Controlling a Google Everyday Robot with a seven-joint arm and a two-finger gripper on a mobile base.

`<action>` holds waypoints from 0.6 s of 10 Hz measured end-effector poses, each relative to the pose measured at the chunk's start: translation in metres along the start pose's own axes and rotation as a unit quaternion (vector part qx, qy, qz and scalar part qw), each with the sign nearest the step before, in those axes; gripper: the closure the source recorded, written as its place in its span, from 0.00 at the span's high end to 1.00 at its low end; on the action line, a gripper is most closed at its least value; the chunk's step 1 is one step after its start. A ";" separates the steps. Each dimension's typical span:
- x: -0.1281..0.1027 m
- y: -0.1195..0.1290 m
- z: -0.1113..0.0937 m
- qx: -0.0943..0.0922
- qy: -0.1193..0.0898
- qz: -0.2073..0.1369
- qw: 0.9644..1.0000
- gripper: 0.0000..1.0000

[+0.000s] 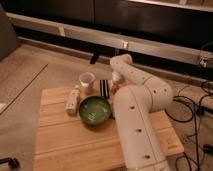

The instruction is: Drag the pepper across the table

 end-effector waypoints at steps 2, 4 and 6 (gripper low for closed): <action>-0.003 -0.004 0.001 0.006 0.000 -0.001 1.000 0.19; -0.008 -0.014 0.001 0.020 -0.002 0.002 1.000 0.01; -0.006 -0.037 -0.001 0.040 0.000 0.021 0.999 0.00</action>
